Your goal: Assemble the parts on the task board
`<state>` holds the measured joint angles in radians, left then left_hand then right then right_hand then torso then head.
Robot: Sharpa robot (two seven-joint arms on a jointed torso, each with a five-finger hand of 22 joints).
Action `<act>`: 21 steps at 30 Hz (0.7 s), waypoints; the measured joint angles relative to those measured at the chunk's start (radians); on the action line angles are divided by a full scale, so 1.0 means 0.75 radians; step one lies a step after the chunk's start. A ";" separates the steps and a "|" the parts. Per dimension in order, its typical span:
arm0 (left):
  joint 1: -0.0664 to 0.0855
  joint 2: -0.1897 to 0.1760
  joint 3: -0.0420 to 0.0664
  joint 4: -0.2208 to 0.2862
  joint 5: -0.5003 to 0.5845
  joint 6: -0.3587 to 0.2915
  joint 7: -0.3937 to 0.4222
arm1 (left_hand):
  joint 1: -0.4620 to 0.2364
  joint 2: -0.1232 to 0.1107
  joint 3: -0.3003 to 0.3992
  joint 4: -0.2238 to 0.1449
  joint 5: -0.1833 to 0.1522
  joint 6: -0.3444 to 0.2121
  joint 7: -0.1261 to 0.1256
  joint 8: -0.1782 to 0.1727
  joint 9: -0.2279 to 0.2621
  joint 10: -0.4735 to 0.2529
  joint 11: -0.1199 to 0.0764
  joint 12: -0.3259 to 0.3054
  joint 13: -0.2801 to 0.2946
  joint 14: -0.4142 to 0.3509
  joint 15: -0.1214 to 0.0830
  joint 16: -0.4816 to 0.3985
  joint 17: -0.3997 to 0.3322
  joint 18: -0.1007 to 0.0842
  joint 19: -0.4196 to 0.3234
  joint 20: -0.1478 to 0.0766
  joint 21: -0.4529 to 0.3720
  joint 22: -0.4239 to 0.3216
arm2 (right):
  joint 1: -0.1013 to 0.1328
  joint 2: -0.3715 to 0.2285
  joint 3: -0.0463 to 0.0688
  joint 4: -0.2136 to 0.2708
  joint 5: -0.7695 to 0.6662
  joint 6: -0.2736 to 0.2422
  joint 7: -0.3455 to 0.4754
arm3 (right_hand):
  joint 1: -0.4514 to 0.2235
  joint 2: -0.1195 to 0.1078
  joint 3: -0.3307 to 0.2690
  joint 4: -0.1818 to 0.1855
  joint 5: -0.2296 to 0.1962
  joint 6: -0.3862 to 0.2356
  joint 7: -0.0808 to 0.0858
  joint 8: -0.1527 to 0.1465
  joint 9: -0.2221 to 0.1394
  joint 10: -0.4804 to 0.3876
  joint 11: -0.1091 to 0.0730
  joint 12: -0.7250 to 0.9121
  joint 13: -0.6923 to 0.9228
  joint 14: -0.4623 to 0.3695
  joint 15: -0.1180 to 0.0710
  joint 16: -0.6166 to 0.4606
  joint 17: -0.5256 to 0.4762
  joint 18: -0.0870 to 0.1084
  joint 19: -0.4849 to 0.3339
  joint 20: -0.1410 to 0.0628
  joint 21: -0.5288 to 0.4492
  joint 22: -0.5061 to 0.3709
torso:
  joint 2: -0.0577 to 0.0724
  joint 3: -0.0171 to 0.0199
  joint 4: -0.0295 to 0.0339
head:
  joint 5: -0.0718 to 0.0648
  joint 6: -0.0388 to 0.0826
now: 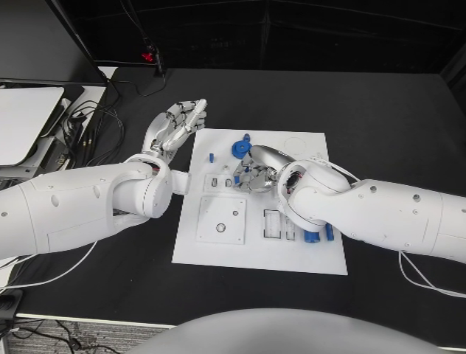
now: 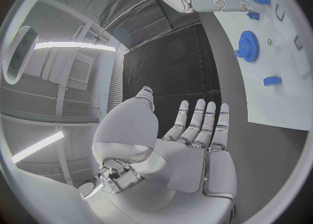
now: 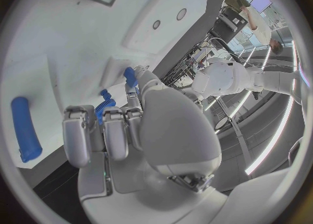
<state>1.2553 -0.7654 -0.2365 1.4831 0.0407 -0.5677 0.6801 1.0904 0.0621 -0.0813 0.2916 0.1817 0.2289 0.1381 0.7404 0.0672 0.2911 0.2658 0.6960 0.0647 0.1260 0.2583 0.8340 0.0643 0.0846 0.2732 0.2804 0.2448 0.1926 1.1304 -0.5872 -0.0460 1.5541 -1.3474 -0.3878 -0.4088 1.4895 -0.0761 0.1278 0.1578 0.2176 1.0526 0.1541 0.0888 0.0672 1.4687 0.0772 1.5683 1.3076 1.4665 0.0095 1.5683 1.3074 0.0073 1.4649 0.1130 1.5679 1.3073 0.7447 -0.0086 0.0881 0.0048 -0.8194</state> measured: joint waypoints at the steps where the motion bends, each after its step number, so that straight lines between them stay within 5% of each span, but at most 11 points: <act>1: 0.000 0.000 0.000 0.000 0.000 0.000 0.000 | 0.000 0.000 0.000 0.000 0.000 0.000 0.000 0.000 0.000 0.000 0.000 0.000 0.000 0.000 0.000 0.000 0.000 0.000 0.000 0.000 0.000 0.000 | 0.000 0.000 0.000 0.000 -0.001 0.000 0.000 | -0.003 -0.003 -0.002 -0.002 0.000 -0.005 0.005 -0.006 0.000 -0.002 0.001 0.000 0.000 -0.002 0.002 0.000 0.000 0.000 0.000 0.005 0.000 0.000 | 0.000 0.0000 0.0000 | -0.001 0.000; 21: 0.000 0.001 0.000 -0.002 0.000 0.000 0.000 | 0.000 0.000 0.000 0.000 0.000 0.000 0.000 0.000 0.000 0.000 0.000 0.000 0.000 0.000 0.000 0.000 0.000 0.000 0.000 0.000 0.000 0.000 | -0.001 -0.003 0.000 0.003 -0.009 -0.005 0.003 | -0.034 -0.045 -0.018 0.003 -0.012 -0.037 0.021 -0.017 0.000 -0.005 0.014 0.000 0.000 -0.002 0.011 0.000 0.000 0.000 0.003 0.017 0.000 0.000 | 0.000 0.0000 -0.0006 | -0.004 -0.002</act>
<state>1.2553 -0.7643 -0.2365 1.4816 0.0407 -0.5675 0.6801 1.0904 0.0621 -0.0813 0.2916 0.1817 0.2289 0.1381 0.7404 0.0672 0.2910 0.2658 0.6960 0.0647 0.1260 0.2583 0.8340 0.0643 0.0845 0.2732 0.2804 0.2448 0.1926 1.1298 -0.5896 -0.0463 1.5561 -1.3543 -0.3917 -0.4067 1.4642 -0.1095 0.1144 0.1601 0.2089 1.0246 0.1696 0.0762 0.0673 1.4650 0.0877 1.5683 1.3076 1.4651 0.0179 1.5683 1.3073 0.0074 1.4670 0.1256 1.5679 1.3074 0.7447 -0.0086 0.0876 0.0021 -0.8212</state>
